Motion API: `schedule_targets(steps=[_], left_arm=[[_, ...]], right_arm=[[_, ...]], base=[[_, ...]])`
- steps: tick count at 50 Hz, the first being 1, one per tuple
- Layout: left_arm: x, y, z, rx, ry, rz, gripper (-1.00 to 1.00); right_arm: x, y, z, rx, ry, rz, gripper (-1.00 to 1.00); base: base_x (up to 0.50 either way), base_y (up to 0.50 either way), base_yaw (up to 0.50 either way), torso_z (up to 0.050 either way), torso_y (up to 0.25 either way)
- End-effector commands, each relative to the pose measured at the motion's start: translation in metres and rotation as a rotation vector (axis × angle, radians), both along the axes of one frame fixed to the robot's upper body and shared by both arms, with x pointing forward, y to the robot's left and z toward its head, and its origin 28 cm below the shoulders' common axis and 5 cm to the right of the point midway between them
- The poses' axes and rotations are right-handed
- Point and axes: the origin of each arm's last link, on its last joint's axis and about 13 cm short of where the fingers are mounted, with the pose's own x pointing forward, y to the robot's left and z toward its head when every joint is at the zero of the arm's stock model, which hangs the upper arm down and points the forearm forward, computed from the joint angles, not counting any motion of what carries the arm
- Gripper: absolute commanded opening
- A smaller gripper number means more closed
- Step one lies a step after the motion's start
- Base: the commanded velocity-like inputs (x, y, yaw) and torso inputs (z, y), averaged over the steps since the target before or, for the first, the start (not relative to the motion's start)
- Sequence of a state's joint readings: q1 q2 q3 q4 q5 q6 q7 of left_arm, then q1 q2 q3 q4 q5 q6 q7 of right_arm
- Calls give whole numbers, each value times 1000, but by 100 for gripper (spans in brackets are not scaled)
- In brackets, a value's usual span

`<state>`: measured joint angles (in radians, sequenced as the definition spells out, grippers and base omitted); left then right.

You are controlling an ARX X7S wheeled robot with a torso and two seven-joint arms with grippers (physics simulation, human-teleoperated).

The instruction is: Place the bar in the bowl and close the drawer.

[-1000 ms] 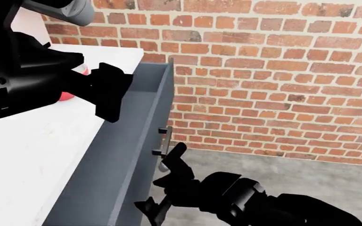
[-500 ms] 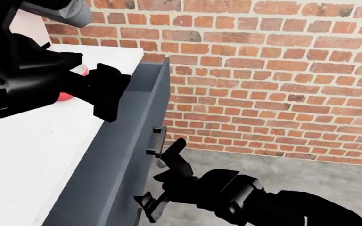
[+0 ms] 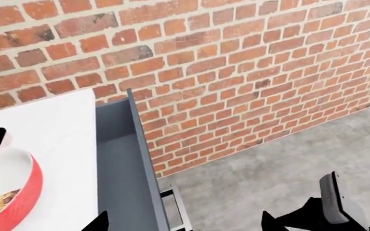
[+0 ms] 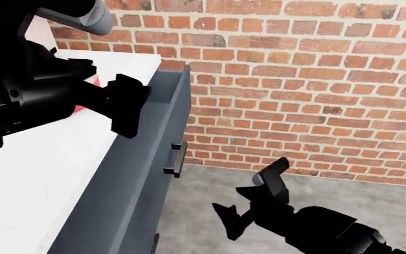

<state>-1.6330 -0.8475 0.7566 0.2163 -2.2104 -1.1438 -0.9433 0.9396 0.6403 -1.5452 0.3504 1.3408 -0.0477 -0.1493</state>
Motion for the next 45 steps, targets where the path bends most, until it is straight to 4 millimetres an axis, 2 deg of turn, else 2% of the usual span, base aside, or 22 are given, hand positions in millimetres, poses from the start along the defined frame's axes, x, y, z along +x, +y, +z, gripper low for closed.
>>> schedule_targets(steps=[1,10,19,25,34,45], left_arm=[[6,-10,-3,21,8,-5,100],[13,-22,-7,63,15,-1,100],[16,-46,10,169,-25,101,100],[27,-65,15,227,-57,174,100],[47,-94,15,314,-72,235,100],[42,-132,18,429,-116,163,100]], right_arm=[[-37,-61,-20,28,-13,-218,100],[-73,-94,-52,52,4,-391,100],[-99,-129,-82,119,43,-613,100],[-119,-148,-102,161,80,-736,100],[-133,-160,-113,171,93,-808,100],[-140,-164,-113,181,94,-837,100]], base=[[0,0,0,0,0],[0,0,0,0,0],[0,0,0,0,0],[0,0,0,0,0],[0,0,0,0,0],[0,0,0,0,0]])
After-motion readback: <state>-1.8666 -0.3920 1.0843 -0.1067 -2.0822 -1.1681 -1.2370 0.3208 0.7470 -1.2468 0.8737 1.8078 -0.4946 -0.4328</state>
